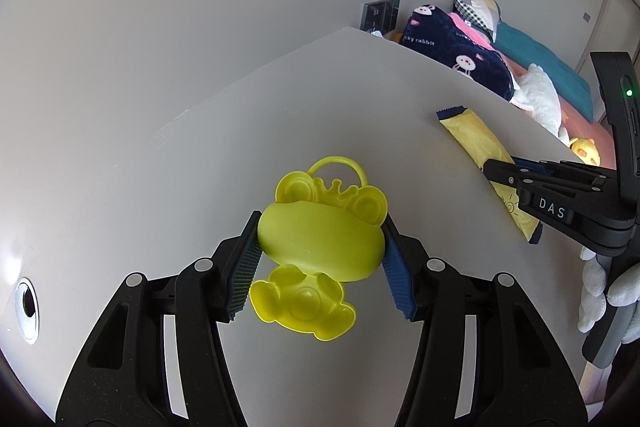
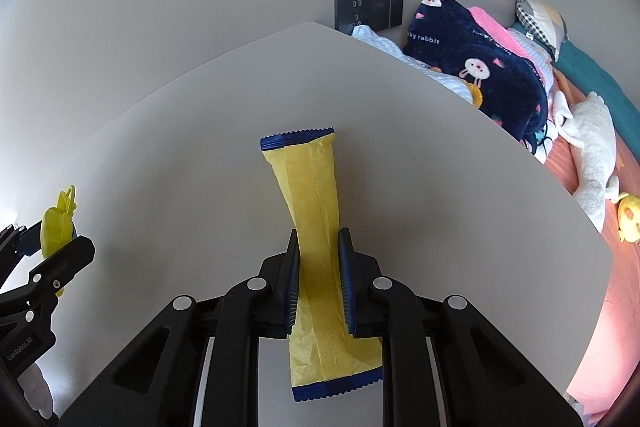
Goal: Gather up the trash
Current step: 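Carry the frog toy and yellow strip off the desk to the black trash bag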
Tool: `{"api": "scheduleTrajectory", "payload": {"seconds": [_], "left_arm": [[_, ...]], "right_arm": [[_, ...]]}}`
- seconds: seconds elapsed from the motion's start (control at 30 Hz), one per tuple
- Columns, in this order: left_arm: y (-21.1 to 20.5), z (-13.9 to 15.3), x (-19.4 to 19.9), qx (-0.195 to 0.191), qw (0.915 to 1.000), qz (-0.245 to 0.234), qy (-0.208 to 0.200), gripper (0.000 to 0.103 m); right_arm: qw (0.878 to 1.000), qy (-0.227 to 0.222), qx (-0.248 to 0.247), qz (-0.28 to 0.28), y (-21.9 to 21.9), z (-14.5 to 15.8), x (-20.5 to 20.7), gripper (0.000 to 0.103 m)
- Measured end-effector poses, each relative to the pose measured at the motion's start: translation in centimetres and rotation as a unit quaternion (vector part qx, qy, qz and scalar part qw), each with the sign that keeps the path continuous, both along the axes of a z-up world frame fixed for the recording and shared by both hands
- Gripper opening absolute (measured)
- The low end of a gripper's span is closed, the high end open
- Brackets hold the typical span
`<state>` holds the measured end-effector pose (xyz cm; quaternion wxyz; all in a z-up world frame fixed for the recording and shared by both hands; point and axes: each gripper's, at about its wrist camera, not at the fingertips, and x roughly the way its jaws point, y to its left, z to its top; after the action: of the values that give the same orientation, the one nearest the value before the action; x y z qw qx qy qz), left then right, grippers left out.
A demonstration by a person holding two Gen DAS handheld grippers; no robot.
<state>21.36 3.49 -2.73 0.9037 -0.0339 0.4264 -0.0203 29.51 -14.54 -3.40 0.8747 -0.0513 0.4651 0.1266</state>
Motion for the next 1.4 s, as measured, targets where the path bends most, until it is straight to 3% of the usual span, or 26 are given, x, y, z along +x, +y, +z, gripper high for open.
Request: {"api": "scheduleTrajectory", "payload": {"seconds": [0.83,1.4], "left_arm": [[-6.2,4.3,-7.9,0.003,0.9985,-0.046,-0.028,0.055],[-10.5,6.3,-10.0,0.004,0.9959,-0.081,-0.041,0.055]], "right_arm": [[0.998,-0.042,0.025,-0.030,-6.4,6.4,-10.6,0.019],[0.996,-0.064,0.022,-0.055,-10.7,8.7,-15.1,0.019]]}}
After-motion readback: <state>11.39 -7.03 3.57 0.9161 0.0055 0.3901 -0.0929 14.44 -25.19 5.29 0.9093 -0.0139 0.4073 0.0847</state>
